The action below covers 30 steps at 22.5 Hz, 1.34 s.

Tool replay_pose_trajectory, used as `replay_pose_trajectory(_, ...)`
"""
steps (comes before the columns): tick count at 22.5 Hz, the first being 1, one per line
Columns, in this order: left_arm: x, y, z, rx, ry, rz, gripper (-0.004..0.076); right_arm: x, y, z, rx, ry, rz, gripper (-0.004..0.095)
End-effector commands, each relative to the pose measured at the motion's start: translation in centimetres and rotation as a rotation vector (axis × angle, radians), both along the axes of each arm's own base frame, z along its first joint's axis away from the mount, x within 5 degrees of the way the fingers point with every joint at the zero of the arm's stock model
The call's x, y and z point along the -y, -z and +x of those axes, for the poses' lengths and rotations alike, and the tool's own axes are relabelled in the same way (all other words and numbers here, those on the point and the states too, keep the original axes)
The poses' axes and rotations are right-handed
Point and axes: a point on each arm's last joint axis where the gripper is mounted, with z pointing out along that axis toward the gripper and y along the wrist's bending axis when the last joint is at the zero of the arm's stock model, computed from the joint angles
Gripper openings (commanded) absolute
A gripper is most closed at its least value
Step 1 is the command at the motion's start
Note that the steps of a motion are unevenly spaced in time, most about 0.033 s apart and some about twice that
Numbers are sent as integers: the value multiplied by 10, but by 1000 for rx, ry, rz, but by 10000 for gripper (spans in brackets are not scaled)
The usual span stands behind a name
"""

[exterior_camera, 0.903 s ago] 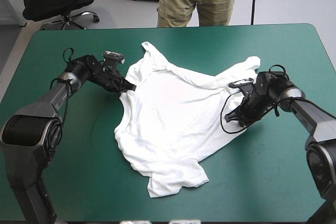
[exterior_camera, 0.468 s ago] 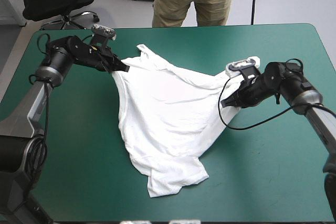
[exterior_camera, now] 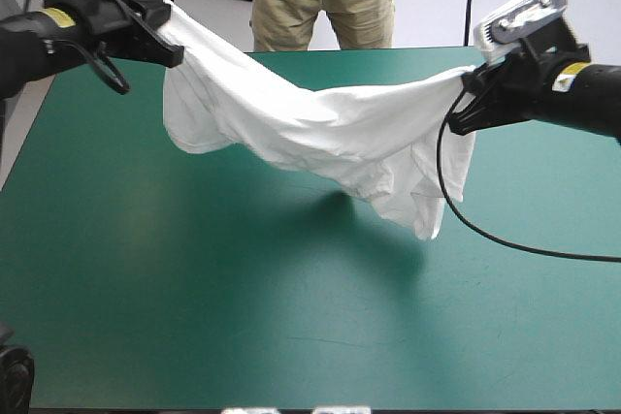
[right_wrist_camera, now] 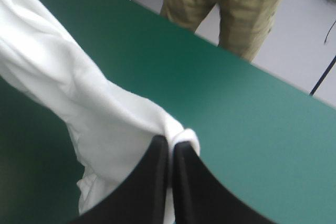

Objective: Fold the cloth

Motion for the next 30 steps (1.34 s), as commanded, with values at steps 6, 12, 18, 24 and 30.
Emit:
replay_pose_trajectory(6, -27, -105, -151, 465, -67, -54, -15, 22, -99, -112, 385, -30, 47, -13)
replay_pose_trajectory(12, -47, -114, -216, 538, -193, -20, -15, 27, -111, -163, 459, -69, 118, -12)
replay_pose_trajectory(18, -42, -93, -172, 377, -202, 9, -17, 8, -66, -113, 191, -147, 150, -12)
replay_pose_trajectory(24, -19, -16, -35, 1, -150, 55, -17, -8, 50, -24, -186, -87, 106, -13)
replay_pose_trajectory(30, 4, 68, 93, -169, -122, 10, -17, -13, 118, 48, -189, 33, 84, -13)
